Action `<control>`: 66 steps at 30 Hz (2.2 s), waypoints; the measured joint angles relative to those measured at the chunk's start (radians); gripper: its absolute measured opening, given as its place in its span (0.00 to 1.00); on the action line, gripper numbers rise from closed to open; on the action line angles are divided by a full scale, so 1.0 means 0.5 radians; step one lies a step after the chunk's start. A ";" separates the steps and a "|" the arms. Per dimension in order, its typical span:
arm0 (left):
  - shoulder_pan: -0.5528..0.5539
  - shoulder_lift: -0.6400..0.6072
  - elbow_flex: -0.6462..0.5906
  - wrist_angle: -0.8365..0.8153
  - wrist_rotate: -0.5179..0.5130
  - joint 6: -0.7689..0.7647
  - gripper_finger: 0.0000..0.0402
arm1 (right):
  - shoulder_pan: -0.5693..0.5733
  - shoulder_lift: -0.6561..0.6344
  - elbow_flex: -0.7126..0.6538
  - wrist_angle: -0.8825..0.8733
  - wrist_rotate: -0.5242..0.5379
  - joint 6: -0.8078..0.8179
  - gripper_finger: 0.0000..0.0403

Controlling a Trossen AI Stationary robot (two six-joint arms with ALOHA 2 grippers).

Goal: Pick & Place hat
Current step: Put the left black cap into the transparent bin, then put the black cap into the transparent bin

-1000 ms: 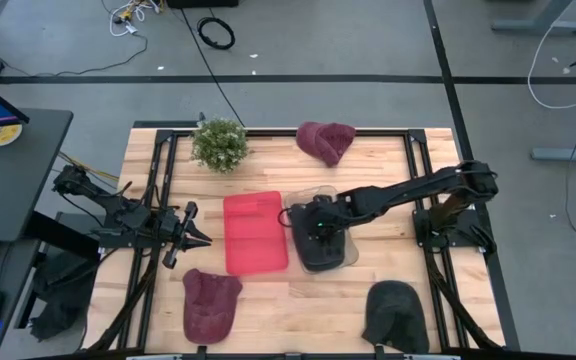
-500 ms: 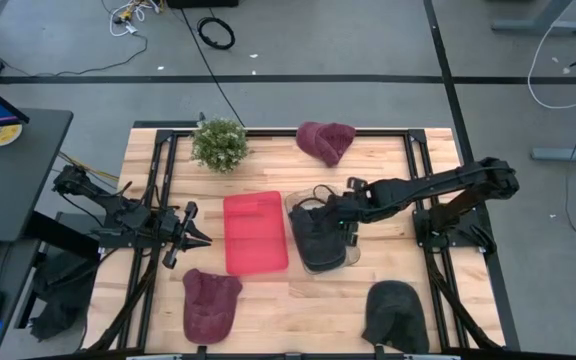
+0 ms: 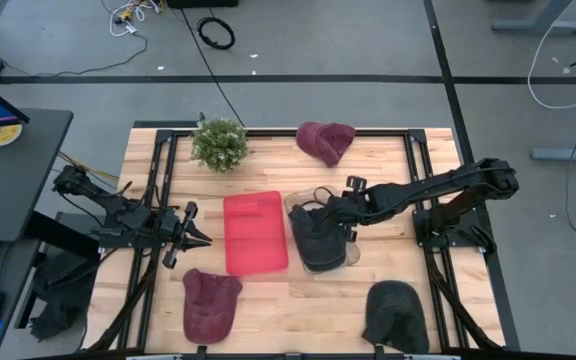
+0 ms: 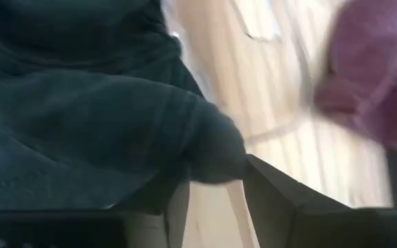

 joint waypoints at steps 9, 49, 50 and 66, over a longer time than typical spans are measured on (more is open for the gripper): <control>-0.001 0.000 0.000 0.000 0.000 0.000 0.11 | -0.014 0.007 -0.015 0.345 -0.112 -0.219 0.30; 0.000 0.000 0.000 0.000 0.000 0.000 0.11 | -0.197 0.148 -0.017 0.155 -0.320 -0.323 0.25; 0.000 0.000 0.000 0.000 0.000 0.000 0.11 | -0.188 0.116 -0.017 0.153 -0.320 -0.309 0.25; 0.000 0.000 0.000 0.000 0.000 0.000 0.11 | 0.185 -0.457 -0.017 -0.030 -0.260 0.138 0.25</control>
